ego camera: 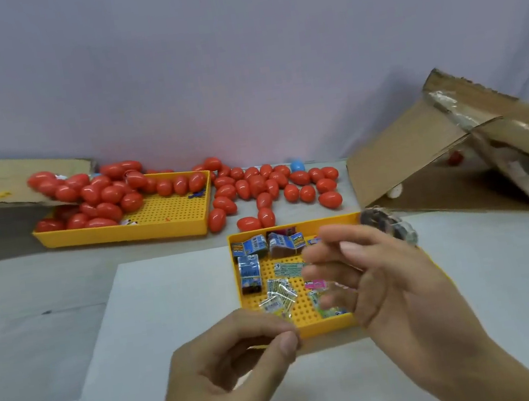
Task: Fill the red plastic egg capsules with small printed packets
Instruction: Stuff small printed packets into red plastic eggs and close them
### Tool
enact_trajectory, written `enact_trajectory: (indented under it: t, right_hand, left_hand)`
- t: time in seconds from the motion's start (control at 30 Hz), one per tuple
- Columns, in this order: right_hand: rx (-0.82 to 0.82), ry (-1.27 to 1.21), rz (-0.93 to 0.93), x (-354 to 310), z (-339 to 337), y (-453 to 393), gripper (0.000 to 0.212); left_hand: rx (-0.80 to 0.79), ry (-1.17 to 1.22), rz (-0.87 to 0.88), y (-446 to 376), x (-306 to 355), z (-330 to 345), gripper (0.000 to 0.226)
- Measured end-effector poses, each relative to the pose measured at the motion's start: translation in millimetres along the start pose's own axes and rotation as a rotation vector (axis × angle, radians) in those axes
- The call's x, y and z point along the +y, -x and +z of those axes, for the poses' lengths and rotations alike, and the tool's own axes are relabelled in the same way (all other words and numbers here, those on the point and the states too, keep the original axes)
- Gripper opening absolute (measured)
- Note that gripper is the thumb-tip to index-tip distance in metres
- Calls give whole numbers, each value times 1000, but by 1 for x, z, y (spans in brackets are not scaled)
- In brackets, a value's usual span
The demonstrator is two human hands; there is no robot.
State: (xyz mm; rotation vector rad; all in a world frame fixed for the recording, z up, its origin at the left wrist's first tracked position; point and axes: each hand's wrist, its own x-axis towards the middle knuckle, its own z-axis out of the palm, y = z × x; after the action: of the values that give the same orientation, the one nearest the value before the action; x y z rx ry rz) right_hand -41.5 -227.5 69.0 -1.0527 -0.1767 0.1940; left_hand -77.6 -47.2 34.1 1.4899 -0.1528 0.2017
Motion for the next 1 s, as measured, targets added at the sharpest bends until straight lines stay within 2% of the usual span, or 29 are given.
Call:
enact_trajectory:
  t: [0.1, 0.13, 0.2, 0.27, 0.37, 0.4, 0.47, 0.53, 0.6, 0.63, 0.7, 0.77, 0.83, 0.93, 1.0]
  right_hand:
    - [-75, -48, 29, 32, 16, 2, 49]
    - [-59, -27, 19, 36, 18, 3, 48]
    - [-8, 8, -12, 38, 12, 5, 31]
    - [26, 19, -6, 34, 4, 6, 30]
    - [46, 20, -17, 30, -2, 7, 27]
    - [29, 20, -25, 27, -1, 7, 29]
    - [-14, 27, -32, 23, -1, 6, 54]
    - [-16, 45, -55, 20, -1, 6, 64]
    - [-14, 57, -82, 19, -5, 5, 61]
    - [-10, 54, -92, 18, -6, 4, 59]
    - [6, 40, -93, 15, -10, 2, 56]
    - [20, 31, -90, 12, -14, 1, 46]
    - [50, 26, -82, 11, -18, 1, 20]
    - [83, 71, -51, 11, -20, 1, 20]
    - [101, 101, -39, 10, -18, 1, 19]
  left_hand:
    - [-3, -59, 77, -7, 0, -13, 11]
    - [21, -102, 100, -15, 0, -17, 8]
    - [116, -177, 129, -45, -4, -28, 7]
    - [266, -277, 141, -88, -10, -45, 14]
    - [391, -747, 169, -161, -16, -80, 17]
    - [382, -931, 130, -183, -20, -95, 19]
    - [305, -1274, -36, -219, -29, -123, 22]
    - [212, -1498, -189, -238, -35, -137, 25]
    - [157, -1630, -197, -247, -40, -137, 27]
    - [184, -1662, -152, -247, -41, -132, 27]
    - [288, -1664, -21, -244, -42, -121, 25]
    - [292, -1540, 162, -237, -37, -106, 32]
    - [170, -1264, 298, -222, -29, -87, 43]
    - [1, -822, 288, -174, -11, -53, 53]
    - [-75, -544, 277, -134, 0, -34, 51]
